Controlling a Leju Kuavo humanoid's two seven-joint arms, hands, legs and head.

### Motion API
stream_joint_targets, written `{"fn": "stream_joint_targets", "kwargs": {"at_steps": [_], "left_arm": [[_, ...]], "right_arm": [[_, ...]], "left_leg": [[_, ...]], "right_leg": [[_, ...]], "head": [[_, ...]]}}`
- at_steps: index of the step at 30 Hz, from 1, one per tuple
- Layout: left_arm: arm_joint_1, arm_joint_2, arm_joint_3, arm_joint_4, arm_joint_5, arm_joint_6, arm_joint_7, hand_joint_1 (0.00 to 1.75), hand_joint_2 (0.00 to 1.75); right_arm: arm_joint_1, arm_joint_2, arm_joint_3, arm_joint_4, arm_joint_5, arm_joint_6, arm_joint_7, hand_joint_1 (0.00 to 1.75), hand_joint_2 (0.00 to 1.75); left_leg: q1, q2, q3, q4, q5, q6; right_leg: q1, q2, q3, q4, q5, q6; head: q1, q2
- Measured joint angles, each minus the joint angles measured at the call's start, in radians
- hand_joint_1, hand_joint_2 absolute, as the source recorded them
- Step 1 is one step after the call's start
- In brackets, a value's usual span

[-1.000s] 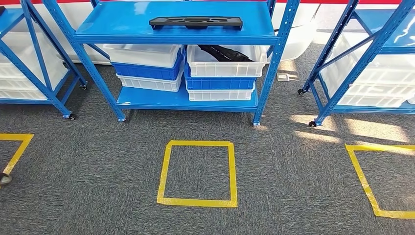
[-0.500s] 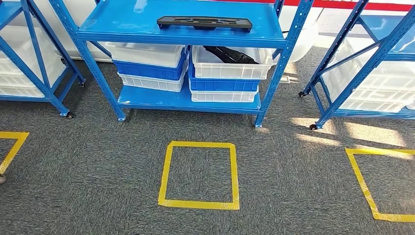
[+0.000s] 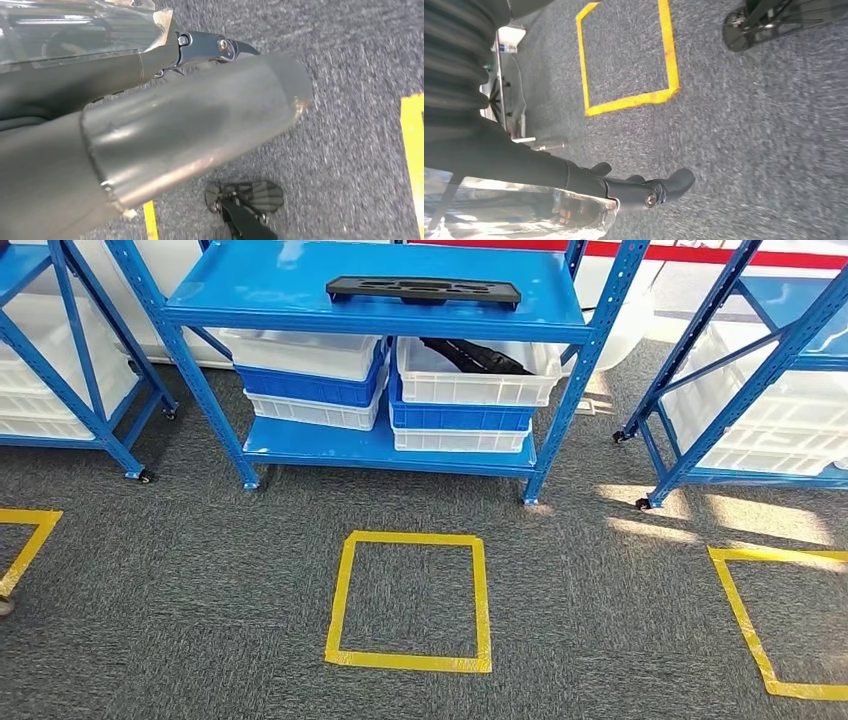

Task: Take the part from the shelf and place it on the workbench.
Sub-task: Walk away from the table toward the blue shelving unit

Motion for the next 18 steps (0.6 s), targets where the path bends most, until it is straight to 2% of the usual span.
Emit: {"fn": "stream_joint_targets", "kwargs": {"at_steps": [1, 2, 3, 5, 7, 8, 9, 11, 12, 13, 14, 16, 17, 18], "left_arm": [[0.000, -0.001, 0.000, 0.000, 0.000, -0.003, -0.002, 0.00, 0.00], [0.001, -0.002, 0.000, 0.000, 0.000, -0.004, -0.003, 0.00, 0.00], [0.000, -0.002, 0.000, 0.000, 0.000, -0.003, -0.004, 0.00, 0.00], [0.000, -0.002, 0.000, 0.000, 0.000, 0.002, -0.005, 0.00, 0.00], [-0.001, -0.002, 0.000, -0.001, 0.000, 0.008, -0.005, 0.00, 0.00], [-0.001, -0.003, 0.000, -0.001, 0.000, 0.010, -0.005, 0.00, 0.00], [-0.001, -0.003, 0.000, -0.001, 0.000, 0.011, -0.005, 0.00, 0.00], [0.000, -0.003, 0.000, -0.001, 0.000, 0.012, -0.005, 0.00, 0.00], [0.001, -0.003, 0.000, -0.001, 0.000, 0.013, -0.005, 0.00, 0.00], [0.002, -0.003, 0.000, -0.001, 0.000, 0.014, -0.005, 0.00, 0.00], [0.002, -0.003, 0.000, -0.001, 0.000, 0.014, -0.005, 0.00, 0.00], [0.003, -0.002, 0.000, -0.001, 0.000, 0.015, -0.005, 0.00, 0.00], [0.004, -0.001, 0.000, -0.001, 0.000, 0.016, -0.006, 0.00, 0.00], [0.005, -0.001, 0.000, -0.001, -0.001, 0.016, -0.006, 0.00, 0.00]], "right_arm": [[0.000, -0.001, 0.000, 0.000, 0.001, 0.000, 0.000, 0.00, 1.75], [-0.001, -0.002, 0.000, 0.000, 0.002, 0.001, -0.001, 0.00, 1.75], [-0.002, -0.002, 0.000, 0.000, 0.004, 0.001, -0.001, 0.00, 1.75], [-0.002, -0.002, 0.000, 0.000, 0.006, 0.003, -0.002, 0.00, 1.75], [0.000, -0.002, 0.001, 0.000, 0.009, 0.004, -0.002, 0.00, 1.75], [0.000, -0.002, 0.001, 0.000, 0.010, 0.004, -0.002, 0.00, 1.75], [0.000, -0.003, 0.001, 0.000, 0.010, 0.004, -0.003, 0.00, 1.75], [0.000, -0.004, 0.001, 0.000, 0.011, 0.005, -0.003, 0.00, 1.75], [0.000, -0.005, 0.001, 0.000, 0.011, 0.005, -0.003, 0.00, 1.75], [0.001, -0.005, 0.001, 0.000, 0.011, 0.006, -0.003, 0.00, 1.75], [0.002, -0.005, 0.001, 0.000, 0.011, 0.006, -0.003, 0.00, 1.75], [0.005, -0.005, 0.001, 0.000, 0.011, 0.006, -0.003, 0.00, 1.75], [0.006, -0.005, 0.001, 0.000, 0.011, 0.006, -0.003, 0.00, 1.75], [0.005, -0.004, 0.001, 0.000, 0.010, 0.006, -0.003, 0.00, 1.75]], "left_leg": [[0.000, -0.001, 0.006, 0.000, -0.005, -0.005], [-0.001, -0.001, 0.012, 0.001, -0.014, -0.012], [-0.003, -0.001, 0.017, 0.002, -0.022, -0.019], [-0.004, -0.001, 0.024, 0.003, -0.038, -0.032], [0.002, 0.001, 0.027, 0.014, -0.047, -0.043], [0.005, 0.002, 0.016, 0.042, -0.057, -0.050], [0.008, 0.003, -0.010, 0.092, -0.076, -0.056], [0.012, 0.004, -0.104, 0.238, -0.118, -0.067], [0.013, 0.005, -0.151, 0.295, -0.124, -0.070], [0.013, 0.005, -0.185, 0.317, -0.106, -0.071], [0.013, 0.005, -0.199, 0.299, -0.066, -0.069], [0.012, 0.005, -0.183, 0.176, 0.050, -0.059], [0.011, 0.005, -0.169, 0.122, 0.092, -0.054], [0.007, 0.005, -0.158, 0.085, 0.110, -0.049]], "right_leg": [[0.000, -0.002, 0.032, -0.072, 0.032, 0.003], [0.002, -0.003, 0.059, -0.131, 0.054, 0.000], [0.004, -0.004, 0.075, -0.168, 0.064, -0.008], [0.011, -0.004, 0.081, -0.181, 0.060, -0.030], [0.005, -0.002, 0.097, -0.183, 0.055, -0.047], [0.002, -0.002, 0.109, -0.184, 0.051, -0.055], [-0.001, -0.002, 0.122, -0.185, 0.046, -0.063], [0.001, -0.002, 0.141, -0.185, 0.029, -0.072], [0.002, -0.001, 0.152, -0.185, 0.019, -0.073], [0.003, 0.001, 0.166, -0.185, 0.006, -0.073], [0.003, 0.002, 0.183, -0.185, -0.007, -0.072], [0.003, 0.005, 0.213, -0.187, -0.035, -0.068], [0.003, 0.006, 0.223, -0.189, -0.046, -0.066], [0.006, 0.007, 0.228, -0.190, -0.056, -0.062]], "head": [[0.001, 0.000], [0.002, 0.000], [0.002, 0.000], [0.002, 0.000], [0.002, 0.000], [0.000, 0.000], [-0.001, 0.000], [-0.003, 0.000], [-0.003, 0.000], [-0.003, 0.000], [-0.003, 0.000], [-0.003, 0.000], [-0.003, 0.000], [-0.002, 0.000]]}}
